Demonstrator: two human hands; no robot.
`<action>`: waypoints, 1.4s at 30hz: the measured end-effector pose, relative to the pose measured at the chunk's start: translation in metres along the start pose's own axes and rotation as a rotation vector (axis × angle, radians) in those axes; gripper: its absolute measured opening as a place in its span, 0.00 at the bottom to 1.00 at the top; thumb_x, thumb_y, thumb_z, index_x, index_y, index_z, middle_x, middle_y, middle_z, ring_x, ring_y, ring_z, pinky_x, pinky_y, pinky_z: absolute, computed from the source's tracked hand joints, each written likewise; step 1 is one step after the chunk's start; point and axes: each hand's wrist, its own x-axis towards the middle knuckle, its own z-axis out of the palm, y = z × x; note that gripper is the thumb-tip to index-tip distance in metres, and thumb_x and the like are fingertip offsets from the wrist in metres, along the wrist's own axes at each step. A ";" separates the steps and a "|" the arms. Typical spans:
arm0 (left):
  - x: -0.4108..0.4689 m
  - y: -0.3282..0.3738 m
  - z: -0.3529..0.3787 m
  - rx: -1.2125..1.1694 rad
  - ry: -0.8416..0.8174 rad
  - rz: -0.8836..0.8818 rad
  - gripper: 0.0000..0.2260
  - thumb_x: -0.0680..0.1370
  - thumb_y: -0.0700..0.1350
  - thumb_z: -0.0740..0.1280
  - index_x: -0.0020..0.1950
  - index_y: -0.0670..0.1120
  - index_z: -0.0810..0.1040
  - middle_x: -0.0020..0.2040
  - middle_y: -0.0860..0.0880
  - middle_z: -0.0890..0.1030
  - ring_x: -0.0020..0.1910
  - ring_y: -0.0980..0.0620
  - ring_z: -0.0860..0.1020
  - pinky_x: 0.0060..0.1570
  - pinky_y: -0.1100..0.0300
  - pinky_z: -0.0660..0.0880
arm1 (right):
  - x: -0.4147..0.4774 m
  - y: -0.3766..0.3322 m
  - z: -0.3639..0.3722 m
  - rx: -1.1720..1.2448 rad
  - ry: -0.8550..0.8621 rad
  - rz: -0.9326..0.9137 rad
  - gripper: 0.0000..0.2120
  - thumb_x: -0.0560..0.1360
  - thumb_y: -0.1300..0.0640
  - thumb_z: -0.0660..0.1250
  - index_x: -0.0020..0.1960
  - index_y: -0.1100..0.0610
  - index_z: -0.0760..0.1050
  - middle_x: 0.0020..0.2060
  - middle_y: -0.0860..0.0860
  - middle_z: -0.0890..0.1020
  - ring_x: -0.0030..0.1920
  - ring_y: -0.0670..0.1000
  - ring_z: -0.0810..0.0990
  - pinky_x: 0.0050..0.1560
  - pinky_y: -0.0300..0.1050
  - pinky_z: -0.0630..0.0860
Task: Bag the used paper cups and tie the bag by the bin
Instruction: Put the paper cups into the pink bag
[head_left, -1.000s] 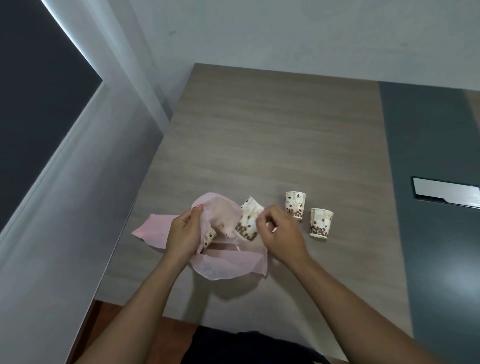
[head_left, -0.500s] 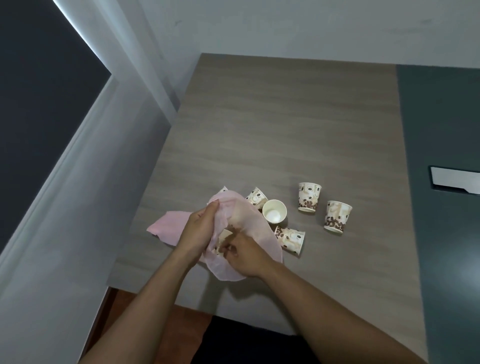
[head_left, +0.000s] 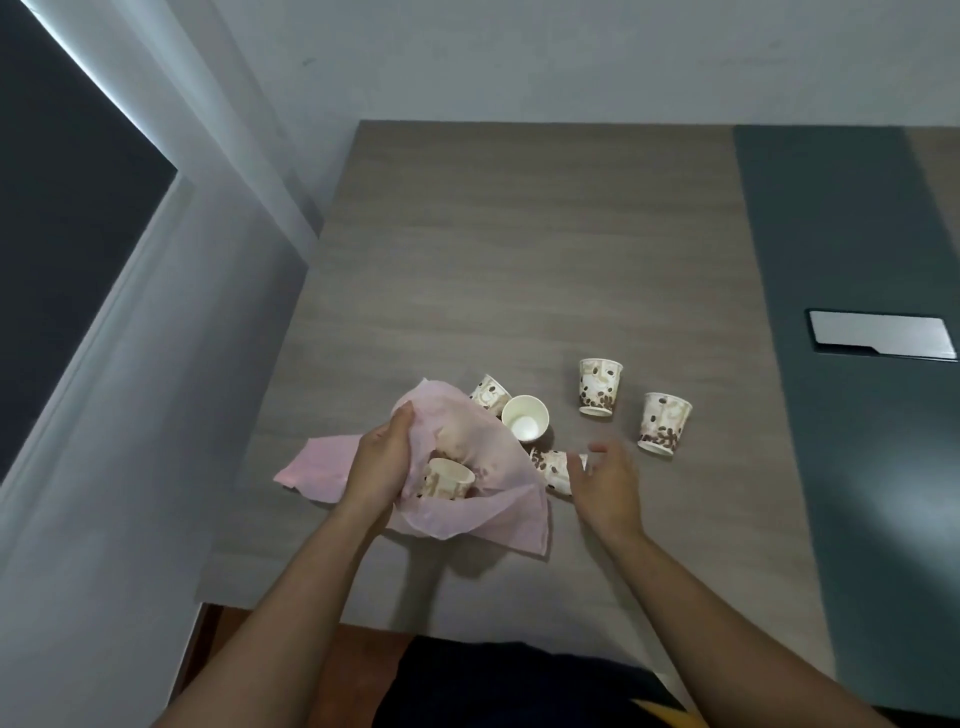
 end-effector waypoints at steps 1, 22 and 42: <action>-0.001 0.001 -0.001 0.016 0.004 -0.001 0.27 0.88 0.63 0.58 0.56 0.43 0.86 0.54 0.39 0.88 0.49 0.41 0.84 0.51 0.51 0.76 | 0.006 0.007 0.003 0.002 -0.040 0.088 0.23 0.77 0.36 0.69 0.61 0.53 0.79 0.59 0.55 0.85 0.60 0.60 0.84 0.61 0.55 0.81; -0.004 -0.014 -0.061 0.146 -0.243 0.181 0.23 0.90 0.60 0.57 0.60 0.48 0.86 0.47 0.51 0.86 0.50 0.47 0.84 0.48 0.56 0.75 | -0.105 -0.074 -0.030 0.610 -0.445 -0.022 0.08 0.83 0.52 0.74 0.53 0.56 0.88 0.38 0.42 0.84 0.35 0.40 0.76 0.43 0.43 0.78; -0.007 -0.006 0.011 0.112 -0.334 0.281 0.19 0.89 0.54 0.62 0.50 0.49 0.90 0.45 0.59 0.90 0.52 0.57 0.86 0.54 0.56 0.79 | -0.043 0.002 -0.069 0.086 0.057 0.047 0.14 0.81 0.55 0.73 0.66 0.57 0.84 0.61 0.55 0.86 0.62 0.54 0.84 0.66 0.45 0.76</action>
